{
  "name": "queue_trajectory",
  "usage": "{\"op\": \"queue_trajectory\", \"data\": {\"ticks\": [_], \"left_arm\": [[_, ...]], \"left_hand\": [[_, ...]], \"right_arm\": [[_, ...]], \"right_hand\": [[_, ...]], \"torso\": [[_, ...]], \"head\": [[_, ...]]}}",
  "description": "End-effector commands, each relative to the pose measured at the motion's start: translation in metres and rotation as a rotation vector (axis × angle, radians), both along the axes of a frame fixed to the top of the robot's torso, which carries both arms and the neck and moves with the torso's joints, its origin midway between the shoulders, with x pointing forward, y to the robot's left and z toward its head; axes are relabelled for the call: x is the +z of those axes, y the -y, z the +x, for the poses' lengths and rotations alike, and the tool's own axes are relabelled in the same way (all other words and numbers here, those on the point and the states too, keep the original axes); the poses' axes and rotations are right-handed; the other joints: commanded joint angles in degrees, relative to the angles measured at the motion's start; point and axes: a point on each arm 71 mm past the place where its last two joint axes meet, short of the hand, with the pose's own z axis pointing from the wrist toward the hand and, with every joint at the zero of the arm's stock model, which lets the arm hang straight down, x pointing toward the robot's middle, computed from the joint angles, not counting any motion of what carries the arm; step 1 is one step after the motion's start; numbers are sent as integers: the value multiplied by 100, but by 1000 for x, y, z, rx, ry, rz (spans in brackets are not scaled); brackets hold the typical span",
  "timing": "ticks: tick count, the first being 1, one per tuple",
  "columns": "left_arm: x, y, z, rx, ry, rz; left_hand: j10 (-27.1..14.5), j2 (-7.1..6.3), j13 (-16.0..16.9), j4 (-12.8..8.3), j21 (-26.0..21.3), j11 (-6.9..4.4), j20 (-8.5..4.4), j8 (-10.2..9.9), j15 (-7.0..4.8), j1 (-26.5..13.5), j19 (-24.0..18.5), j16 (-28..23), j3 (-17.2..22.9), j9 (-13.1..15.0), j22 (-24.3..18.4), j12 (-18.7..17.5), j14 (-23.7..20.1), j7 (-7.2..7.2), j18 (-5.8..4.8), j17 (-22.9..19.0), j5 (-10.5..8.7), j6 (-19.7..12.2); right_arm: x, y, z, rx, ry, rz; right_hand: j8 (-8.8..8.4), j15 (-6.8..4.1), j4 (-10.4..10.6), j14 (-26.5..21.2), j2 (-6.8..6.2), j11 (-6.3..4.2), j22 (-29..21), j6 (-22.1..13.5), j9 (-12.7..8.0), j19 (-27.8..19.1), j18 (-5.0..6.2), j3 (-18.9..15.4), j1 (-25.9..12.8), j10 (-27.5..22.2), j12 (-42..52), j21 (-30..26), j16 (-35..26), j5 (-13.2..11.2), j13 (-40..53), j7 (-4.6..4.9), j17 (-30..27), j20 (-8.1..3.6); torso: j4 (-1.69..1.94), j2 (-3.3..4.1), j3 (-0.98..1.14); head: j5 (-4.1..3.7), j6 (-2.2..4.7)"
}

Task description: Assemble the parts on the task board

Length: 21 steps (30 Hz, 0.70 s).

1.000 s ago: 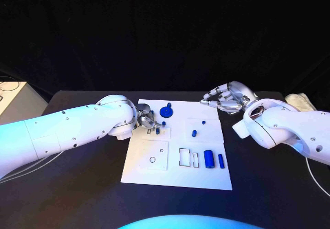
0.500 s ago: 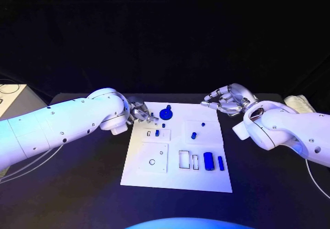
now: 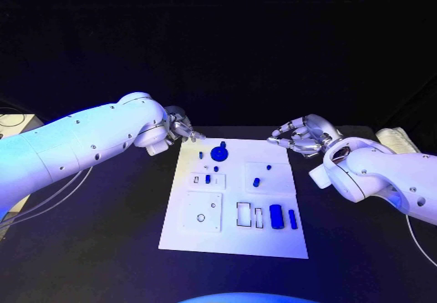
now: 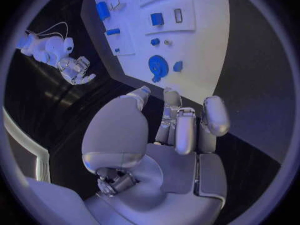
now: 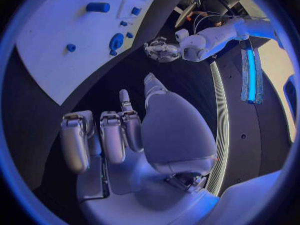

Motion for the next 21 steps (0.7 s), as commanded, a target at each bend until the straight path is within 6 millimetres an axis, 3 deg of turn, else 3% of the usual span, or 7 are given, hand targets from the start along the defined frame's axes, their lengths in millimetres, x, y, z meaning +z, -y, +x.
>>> {"op": "queue_trajectory", "data": {"ticks": [1,6,21], "left_arm": [[-2,4,4,-46,-46,18],[-5,4,11,-49,-72,46],[-20,13,21,-69,-127,99]], "left_hand": [[-22,-39,-3,-1,-27,16,50,-20,29,-11,12,17,18,-11,22,-9,327,31,94,883,-13,-13],[-19,-43,2,0,-20,18,51,-23,32,-26,24,28,13,-16,38,-3,335,33,91,899,-19,-9],[-42,-73,-25,1,-13,35,70,-48,51,-211,37,66,-102,-54,63,10,351,45,86,945,-45,23]], "right_arm": [[1,-2,-1,8,4,5],[1,-3,-1,11,5,6],[2,-8,-2,22,7,9]], "right_hand": [[22,-36,-21,525,9,-28,1390,-41,9,525,9,-22,-38,54,-25,-17,-29,29,961,-5,1200,-38],[22,-36,-21,525,9,-28,1390,-41,9,525,9,-22,-38,54,-25,-17,-29,29,961,-5,1200,-38],[25,-36,-28,526,11,-28,1390,-46,8,524,10,-15,-19,44,-36,-18,-28,29,951,-4,1204,-39]], "torso": [[-14,36,9],[-13,57,19],[-21,51,10]], "head": [[14,17],[35,36],[45,20]]}}
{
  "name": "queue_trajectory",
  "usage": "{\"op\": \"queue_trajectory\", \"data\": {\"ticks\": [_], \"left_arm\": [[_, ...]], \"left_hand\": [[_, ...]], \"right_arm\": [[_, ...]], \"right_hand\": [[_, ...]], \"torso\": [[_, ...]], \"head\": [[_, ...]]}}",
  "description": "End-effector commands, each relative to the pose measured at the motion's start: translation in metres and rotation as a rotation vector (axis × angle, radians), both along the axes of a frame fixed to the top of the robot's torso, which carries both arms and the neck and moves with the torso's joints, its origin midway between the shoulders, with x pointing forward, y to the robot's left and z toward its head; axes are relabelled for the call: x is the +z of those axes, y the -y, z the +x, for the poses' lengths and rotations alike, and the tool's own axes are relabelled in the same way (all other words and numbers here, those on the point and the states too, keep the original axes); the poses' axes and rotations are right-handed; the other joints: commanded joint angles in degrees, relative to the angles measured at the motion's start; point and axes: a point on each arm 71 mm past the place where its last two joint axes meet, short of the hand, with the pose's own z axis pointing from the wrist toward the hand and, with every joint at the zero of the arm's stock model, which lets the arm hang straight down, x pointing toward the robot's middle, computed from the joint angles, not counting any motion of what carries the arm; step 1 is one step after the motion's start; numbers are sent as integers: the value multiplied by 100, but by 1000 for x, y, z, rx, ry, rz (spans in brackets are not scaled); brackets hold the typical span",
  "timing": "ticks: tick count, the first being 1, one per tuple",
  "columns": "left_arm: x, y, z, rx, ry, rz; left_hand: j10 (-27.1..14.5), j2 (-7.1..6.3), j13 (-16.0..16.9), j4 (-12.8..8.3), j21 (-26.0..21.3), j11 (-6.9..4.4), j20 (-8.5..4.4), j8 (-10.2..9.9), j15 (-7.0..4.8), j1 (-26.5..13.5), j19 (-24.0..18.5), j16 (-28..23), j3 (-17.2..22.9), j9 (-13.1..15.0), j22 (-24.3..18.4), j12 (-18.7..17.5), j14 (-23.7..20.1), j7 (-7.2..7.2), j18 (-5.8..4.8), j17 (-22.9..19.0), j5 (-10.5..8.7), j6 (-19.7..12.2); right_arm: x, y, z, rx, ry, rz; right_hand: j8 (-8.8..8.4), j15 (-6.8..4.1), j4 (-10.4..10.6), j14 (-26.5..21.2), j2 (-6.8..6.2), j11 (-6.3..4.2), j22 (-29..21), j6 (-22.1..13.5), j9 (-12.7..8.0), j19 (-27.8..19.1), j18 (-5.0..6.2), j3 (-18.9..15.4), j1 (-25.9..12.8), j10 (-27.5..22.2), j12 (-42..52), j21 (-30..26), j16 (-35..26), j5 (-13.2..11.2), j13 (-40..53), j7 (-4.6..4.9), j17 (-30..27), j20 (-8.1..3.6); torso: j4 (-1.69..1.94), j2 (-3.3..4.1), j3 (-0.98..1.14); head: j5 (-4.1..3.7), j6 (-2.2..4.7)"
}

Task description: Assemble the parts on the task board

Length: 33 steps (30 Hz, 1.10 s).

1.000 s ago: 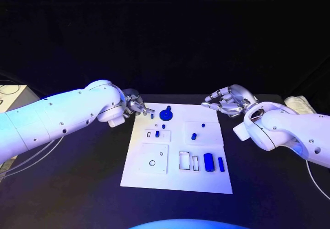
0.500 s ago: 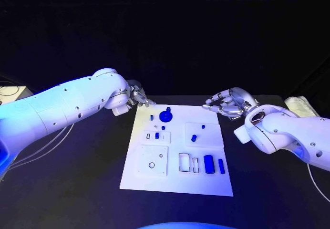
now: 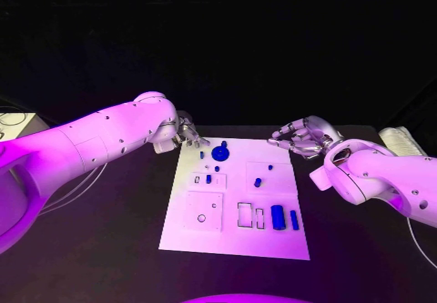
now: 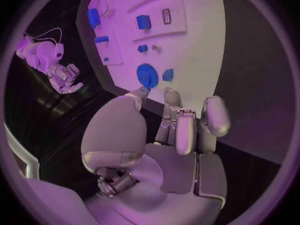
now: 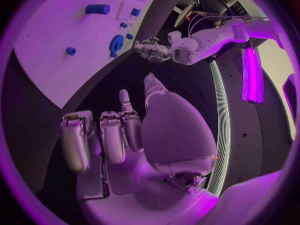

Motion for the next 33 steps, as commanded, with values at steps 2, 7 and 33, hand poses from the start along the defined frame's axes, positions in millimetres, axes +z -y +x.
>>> {"op": "queue_trajectory", "data": {"ticks": [2,7,33], "left_arm": [[-3,4,1,-35,-22,7],[-5,4,3,-28,-24,11],[-22,0,4,-13,-60,26]], "left_hand": [[-28,-7,-11,-3,-13,15,44,-25,52,-61,10,30,-30,-6,7,5,353,24,85,952,-26,0],[-26,-5,-7,-3,-10,15,44,-25,52,-62,15,33,-31,-6,13,8,355,24,84,956,-25,0],[20,85,62,-18,19,3,48,-15,46,18,52,69,16,-13,71,83,375,9,74,1002,-20,32]], "right_arm": [[1,-3,-1,13,8,3],[1,-3,-1,15,8,4],[2,-4,-1,17,10,5]], "right_hand": [[25,-37,-28,526,11,-28,1391,-46,8,524,9,-15,-19,44,-36,-18,-28,29,952,-5,1204,-39],[25,-37,-28,526,11,-28,1391,-46,8,524,9,-15,-19,44,-36,-18,-28,29,952,-5,1204,-39],[25,-37,-28,526,11,-28,1391,-46,8,524,9,-15,-19,44,-36,-18,-28,29,952,-5,1204,-39]], "torso": [[5,-3,-2],[4,-1,-3],[9,-9,3]], "head": [[-17,0],[-27,-1],[-44,-38]]}}
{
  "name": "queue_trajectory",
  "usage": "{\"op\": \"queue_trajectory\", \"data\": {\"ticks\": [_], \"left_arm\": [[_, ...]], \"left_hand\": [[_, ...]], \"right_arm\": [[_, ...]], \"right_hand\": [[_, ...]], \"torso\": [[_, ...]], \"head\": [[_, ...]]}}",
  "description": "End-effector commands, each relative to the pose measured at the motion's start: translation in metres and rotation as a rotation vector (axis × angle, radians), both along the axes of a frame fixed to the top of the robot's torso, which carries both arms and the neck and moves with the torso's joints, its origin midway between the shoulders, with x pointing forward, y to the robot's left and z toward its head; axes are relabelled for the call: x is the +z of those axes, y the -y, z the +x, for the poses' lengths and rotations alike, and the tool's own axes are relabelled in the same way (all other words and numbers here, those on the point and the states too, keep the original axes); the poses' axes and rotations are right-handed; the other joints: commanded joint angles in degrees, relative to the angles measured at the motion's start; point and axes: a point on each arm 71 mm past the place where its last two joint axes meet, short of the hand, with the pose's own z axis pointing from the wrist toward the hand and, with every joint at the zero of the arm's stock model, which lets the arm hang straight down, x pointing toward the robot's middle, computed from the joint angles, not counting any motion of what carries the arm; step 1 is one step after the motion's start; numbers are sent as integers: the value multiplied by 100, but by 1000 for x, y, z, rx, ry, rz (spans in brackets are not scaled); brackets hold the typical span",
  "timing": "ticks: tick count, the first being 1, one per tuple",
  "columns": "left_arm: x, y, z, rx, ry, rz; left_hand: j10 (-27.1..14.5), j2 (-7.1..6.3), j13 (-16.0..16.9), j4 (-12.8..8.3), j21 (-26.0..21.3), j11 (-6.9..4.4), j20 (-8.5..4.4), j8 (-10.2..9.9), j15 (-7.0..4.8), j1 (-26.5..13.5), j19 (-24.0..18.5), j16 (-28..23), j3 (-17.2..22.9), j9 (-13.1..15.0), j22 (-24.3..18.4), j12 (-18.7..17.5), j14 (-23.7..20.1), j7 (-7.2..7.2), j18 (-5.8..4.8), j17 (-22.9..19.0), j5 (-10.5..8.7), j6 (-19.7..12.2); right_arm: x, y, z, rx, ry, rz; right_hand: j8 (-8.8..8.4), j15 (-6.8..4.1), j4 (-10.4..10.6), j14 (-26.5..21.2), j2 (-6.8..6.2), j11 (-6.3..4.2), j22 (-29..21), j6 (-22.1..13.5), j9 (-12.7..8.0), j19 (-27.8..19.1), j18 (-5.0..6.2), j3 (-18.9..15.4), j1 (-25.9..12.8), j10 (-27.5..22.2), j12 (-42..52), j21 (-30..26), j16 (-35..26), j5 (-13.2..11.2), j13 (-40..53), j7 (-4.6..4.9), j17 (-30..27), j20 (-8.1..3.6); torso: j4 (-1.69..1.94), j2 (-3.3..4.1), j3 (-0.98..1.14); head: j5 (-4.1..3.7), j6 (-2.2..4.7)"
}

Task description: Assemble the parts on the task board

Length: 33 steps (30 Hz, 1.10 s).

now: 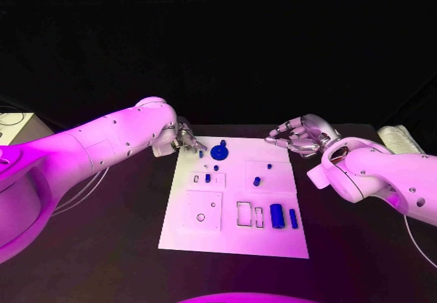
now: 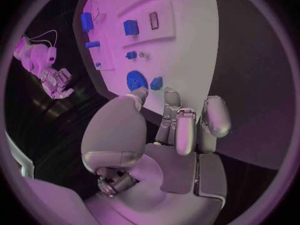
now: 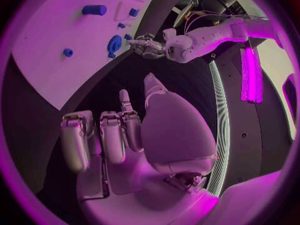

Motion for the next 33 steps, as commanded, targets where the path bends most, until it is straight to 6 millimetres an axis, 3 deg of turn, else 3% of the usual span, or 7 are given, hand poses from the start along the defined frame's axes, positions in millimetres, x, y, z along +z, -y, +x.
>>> {"op": "queue_trajectory", "data": {"ticks": [1,25,33], "left_arm": [[-1,3,-1,-19,-9,-9],[-4,7,-2,-35,-31,-22],[-4,7,-2,-25,-22,-34]], "left_hand": [[15,71,6,-15,20,2,20,-14,46,53,25,39,30,-9,12,31,374,8,73,1000,-20,35],[36,90,30,-23,48,-14,20,-3,35,245,56,70,114,-20,69,77,389,-9,63,1039,-28,75],[60,174,39,-27,65,-37,9,2,16,468,72,91,260,-35,104,108,400,-34,58,1063,-29,108]], "right_arm": [[1,-1,0,11,9,2],[1,-3,0,15,7,1],[1,-3,0,16,6,0]], "right_hand": [[25,-37,-28,526,11,-28,1393,-46,8,524,9,-16,-19,44,-36,-18,-27,29,953,-4,1204,-39],[34,-38,-27,525,18,-29,1391,-50,9,523,10,-8,-4,47,-32,-22,-29,27,956,-5,1201,-41],[40,-39,-26,525,23,-30,1393,-50,10,524,10,-4,1,58,-22,-19,-30,27,965,-6,1200,-42]], "torso": [[-2,-4,0],[-4,2,3],[-1,-2,5]], "head": [[-9,-15],[-8,-45],[-17,-50]]}}
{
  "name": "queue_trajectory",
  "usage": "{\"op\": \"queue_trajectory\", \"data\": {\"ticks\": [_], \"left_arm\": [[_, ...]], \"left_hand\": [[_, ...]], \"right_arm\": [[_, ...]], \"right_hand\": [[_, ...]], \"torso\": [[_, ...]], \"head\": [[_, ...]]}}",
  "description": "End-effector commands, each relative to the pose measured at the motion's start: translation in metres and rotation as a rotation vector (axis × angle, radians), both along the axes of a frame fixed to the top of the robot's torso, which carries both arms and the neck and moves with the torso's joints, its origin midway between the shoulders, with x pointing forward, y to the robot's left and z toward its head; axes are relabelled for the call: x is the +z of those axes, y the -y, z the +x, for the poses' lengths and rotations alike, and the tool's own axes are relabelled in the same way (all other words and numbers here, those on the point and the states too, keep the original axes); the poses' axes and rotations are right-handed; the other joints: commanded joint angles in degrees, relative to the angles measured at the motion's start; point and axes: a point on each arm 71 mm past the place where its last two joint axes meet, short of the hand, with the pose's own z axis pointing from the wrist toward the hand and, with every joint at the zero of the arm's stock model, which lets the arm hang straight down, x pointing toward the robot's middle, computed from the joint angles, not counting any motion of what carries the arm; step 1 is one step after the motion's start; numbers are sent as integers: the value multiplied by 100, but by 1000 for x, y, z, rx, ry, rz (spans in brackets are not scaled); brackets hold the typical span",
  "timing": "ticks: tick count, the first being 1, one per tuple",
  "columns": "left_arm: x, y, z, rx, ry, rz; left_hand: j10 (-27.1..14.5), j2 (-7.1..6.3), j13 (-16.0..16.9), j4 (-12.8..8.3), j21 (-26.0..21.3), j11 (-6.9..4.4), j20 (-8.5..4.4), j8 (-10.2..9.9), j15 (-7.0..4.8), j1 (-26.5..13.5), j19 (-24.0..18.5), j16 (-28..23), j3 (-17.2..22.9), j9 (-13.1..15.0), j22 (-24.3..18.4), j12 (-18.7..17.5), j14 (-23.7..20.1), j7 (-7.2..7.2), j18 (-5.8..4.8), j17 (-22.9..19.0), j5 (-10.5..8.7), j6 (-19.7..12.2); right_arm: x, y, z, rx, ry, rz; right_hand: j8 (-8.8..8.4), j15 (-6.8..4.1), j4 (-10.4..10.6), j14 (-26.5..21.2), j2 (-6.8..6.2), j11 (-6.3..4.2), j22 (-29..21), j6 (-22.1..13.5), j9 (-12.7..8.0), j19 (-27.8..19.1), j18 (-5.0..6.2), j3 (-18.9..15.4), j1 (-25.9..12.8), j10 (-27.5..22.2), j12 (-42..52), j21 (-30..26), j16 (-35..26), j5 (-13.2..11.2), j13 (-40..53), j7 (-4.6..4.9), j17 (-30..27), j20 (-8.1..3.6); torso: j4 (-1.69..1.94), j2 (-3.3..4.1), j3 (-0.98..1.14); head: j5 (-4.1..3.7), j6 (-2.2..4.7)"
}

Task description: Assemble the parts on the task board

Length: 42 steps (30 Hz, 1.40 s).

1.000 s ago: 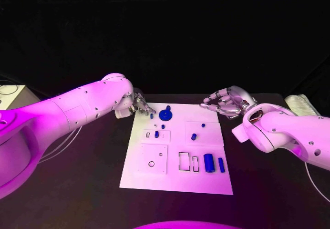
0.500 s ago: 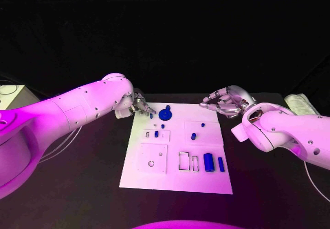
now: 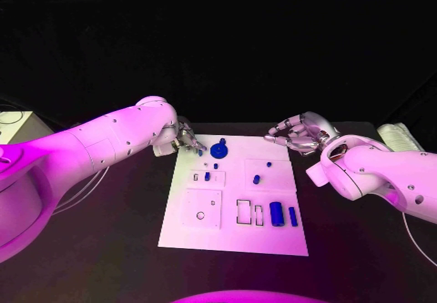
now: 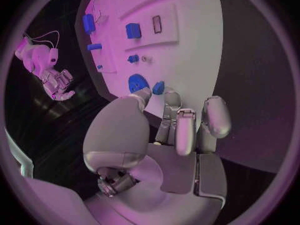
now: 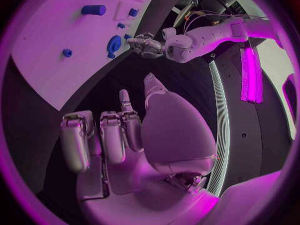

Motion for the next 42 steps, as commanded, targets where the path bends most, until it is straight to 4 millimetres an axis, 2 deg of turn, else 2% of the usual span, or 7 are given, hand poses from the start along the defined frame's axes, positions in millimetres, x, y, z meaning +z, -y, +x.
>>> {"op": "queue_trajectory", "data": {"ticks": [1,11,18,25,38,40,42], "left_arm": [[0,4,0,-9,-1,-23],[1,4,-1,-1,1,-59],[1,0,-2,29,2,-113],[5,-8,-10,46,8,-152],[12,-14,-40,34,9,-194],[13,-14,-45,31,15,-193],[13,-14,-49,28,31,-185]], "left_hand": [[39,10,0,-1,39,-16,-8,2,16,66,50,27,41,-5,11,17,400,-14,59,1059,-29,44],[120,54,-2,-47,74,-96,-63,129,-51,847,84,62,627,63,95,43,419,-101,46,1101,-35,111],[273,-90,41,-224,121,-138,-105,371,-86,1234,141,91,1498,344,202,81,438,-133,26,1138,-28,-5],[374,-181,143,-325,144,-129,-102,466,-84,1182,171,78,1854,461,252,168,429,-126,18,1114,-22,-36],[650,-522,381,-731,257,-177,-150,623,-134,742,354,135,2772,666,480,381,481,-159,-27,1203,73,39],[694,-580,405,-817,275,-187,-162,640,-147,630,384,145,2918,692,517,402,491,-168,-34,1219,175,71],[781,-660,474,-915,327,-210,-183,669,-168,489,471,171,3027,725,622,454,512,-188,-57,1264,497,128]], "right_arm": [[1,-2,0,14,5,0],[0,-2,0,15,2,-2],[0,-2,1,15,0,-3],[0,0,2,11,0,-5],[-1,3,3,4,-2,-8],[-1,3,3,5,-2,-8],[-1,4,3,5,-2,-8]], "right_hand": [[18,-39,-26,525,23,-30,1394,-50,10,524,9,-4,1,58,-22,-19,-30,27,966,-6,1200,-42],[18,-39,-26,525,23,-30,1394,-50,10,524,9,-4,1,58,-22,-19,-30,27,966,-6,1200,-42],[18,-39,-26,525,23,-30,1394,-50,10,524,9,-4,1,58,-22,-19,-30,27,966,-6,1200,-42],[23,-39,-24,522,25,-31,1388,-49,11,520,12,-3,2,56,-24,-30,-35,26,963,-7,1190,-42],[23,-39,-24,522,25,-31,1388,-49,11,520,12,-3,2,56,-24,-30,-35,26,963,-7,1190,-42],[23,-39,-24,522,25,-31,1388,-49,11,520,12,-3,2,56,-24,-30,-35,26,963,-7,1190,-42],[23,-39,-24,522,25,-31,1388,-49,11,520,12,-3,2,56,-24,-30,-35,26,963,-7,1190,-42]], "torso": [[2,-4,2],[-1,-10,6],[5,-12,6],[21,-21,9],[104,-91,13],[107,-95,13],[113,-94,14]], "head": [[-3,-4],[-3,-8],[-1,-8],[21,-8],[23,-77],[39,-77],[53,-87]]}}
